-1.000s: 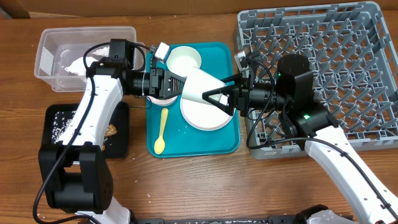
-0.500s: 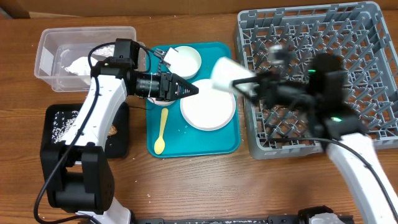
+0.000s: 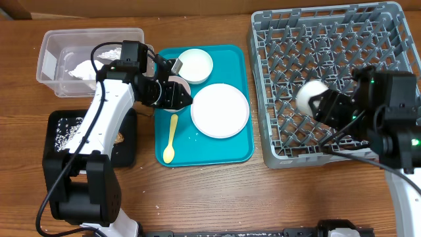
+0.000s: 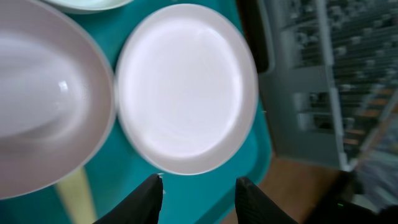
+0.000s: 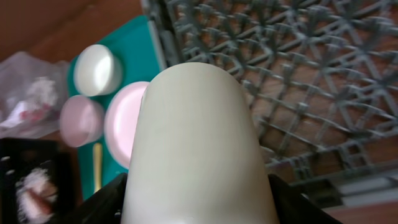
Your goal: Sort waste into correct bins and load items into the dishwasher
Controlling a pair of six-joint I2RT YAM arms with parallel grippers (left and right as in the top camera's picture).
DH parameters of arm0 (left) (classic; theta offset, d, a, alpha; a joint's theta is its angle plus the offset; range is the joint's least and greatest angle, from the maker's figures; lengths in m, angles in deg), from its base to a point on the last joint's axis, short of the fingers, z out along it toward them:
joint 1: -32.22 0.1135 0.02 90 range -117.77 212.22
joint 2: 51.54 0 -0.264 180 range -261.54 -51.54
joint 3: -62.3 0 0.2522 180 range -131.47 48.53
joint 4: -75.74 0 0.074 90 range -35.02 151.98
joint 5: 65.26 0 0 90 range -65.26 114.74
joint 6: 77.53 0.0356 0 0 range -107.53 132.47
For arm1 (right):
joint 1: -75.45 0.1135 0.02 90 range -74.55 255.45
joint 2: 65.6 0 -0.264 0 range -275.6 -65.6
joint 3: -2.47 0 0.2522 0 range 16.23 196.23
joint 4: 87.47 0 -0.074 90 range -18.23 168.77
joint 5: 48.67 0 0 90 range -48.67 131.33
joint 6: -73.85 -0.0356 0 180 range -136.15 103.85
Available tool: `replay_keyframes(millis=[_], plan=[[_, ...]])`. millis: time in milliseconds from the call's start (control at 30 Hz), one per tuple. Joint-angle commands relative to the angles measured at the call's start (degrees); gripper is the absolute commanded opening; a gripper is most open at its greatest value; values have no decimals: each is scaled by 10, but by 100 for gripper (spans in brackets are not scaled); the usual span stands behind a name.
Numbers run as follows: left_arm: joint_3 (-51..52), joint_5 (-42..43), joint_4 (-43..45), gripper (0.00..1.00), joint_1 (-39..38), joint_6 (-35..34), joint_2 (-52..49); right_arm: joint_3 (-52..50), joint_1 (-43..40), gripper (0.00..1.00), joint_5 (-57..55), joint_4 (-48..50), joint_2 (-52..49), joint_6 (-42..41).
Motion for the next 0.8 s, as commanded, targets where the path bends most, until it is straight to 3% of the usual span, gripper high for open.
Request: replay_keyframes(millis=[0,433,500,567,667,767], plan=[[-9,-103,2,41,-4,1,0,19,-1,45,-95,-37,-44,-1],[-9,-109,1,40,-12,1,0,17,0,45,-104,-112,-247,2],[-9,-110,1,40,-14,1,0,17,3,55,-104,-111,-248,3],[-9,-110,1,40,-17,1,0,17,9,74,-104,-112,-248,4],[-9,-116,2,41,-21,1,0,17,15,85,-104,-113,-248,4],[-9,-120,2,42,-26,1,0,18,16,87,-103,-112,-248,4]])
